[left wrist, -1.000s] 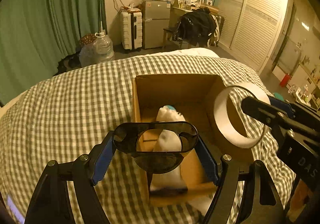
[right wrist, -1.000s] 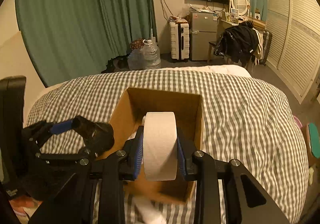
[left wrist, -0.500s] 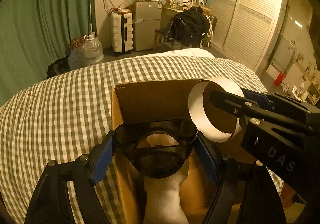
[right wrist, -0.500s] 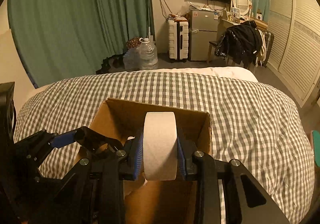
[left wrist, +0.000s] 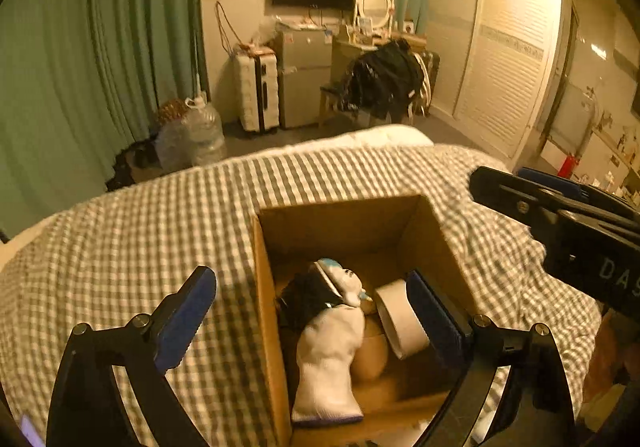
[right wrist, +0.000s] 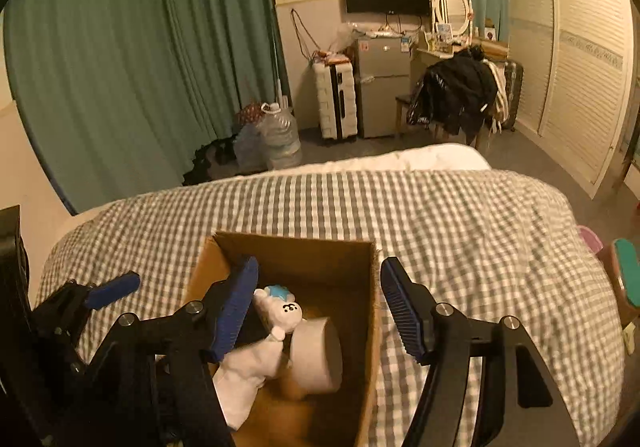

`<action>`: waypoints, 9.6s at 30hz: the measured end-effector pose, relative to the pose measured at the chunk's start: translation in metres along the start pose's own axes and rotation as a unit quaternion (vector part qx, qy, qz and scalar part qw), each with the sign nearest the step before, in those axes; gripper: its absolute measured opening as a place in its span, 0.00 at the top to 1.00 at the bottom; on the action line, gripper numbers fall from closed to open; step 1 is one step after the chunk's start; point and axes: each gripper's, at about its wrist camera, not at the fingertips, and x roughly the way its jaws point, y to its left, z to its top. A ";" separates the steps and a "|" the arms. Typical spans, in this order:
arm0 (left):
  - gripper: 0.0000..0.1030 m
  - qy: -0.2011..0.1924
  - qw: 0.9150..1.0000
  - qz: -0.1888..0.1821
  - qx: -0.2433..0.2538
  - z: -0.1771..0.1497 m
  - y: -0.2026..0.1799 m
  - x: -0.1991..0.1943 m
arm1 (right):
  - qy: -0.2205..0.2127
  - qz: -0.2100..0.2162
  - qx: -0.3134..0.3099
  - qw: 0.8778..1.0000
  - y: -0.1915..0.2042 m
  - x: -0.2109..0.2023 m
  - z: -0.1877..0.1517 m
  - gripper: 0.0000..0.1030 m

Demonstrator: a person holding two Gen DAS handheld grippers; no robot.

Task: Organize objects
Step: 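Carry the eye mask and tape roll into the box and release both, then withdraw both tools and approach the tissue pack and earbud case, then grasp the blue-white tissue pack with the left tool while the right tool grasps the earbud case, then carry the tissue pack and earbud case over the box and release, then withdraw both tools from the box, then grasp the white cream tube with the left tool while the right tool grasps the white bottle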

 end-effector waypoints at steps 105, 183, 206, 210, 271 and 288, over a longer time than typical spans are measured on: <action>0.79 0.148 0.985 -0.088 0.023 -0.214 -0.074 -0.041 | 0.149 -0.089 -0.011 0.985 -0.055 -0.084 -0.251 0.96; 0.79 0.062 0.996 -0.069 0.009 -0.044 -0.004 0.047 | 0.057 0.008 0.011 0.998 0.012 0.034 -0.034 0.48; 0.08 -0.043 0.999 -0.009 -0.003 -0.014 -0.008 -0.134 | -0.050 -0.031 0.025 0.998 0.001 -0.161 -0.011 0.22; 0.04 -0.062 0.998 -0.001 0.001 -0.021 -0.008 -0.171 | -0.071 -0.041 0.015 0.997 0.008 -0.209 -0.023 0.20; 0.38 0.210 0.969 -0.097 0.087 -0.226 -0.098 0.051 | 0.167 -0.078 0.089 0.979 -0.067 -0.046 -0.254 0.17; 0.82 0.164 0.985 -0.027 0.040 -0.211 -0.041 -0.034 | 0.122 -0.074 0.060 0.988 -0.038 -0.088 -0.231 0.16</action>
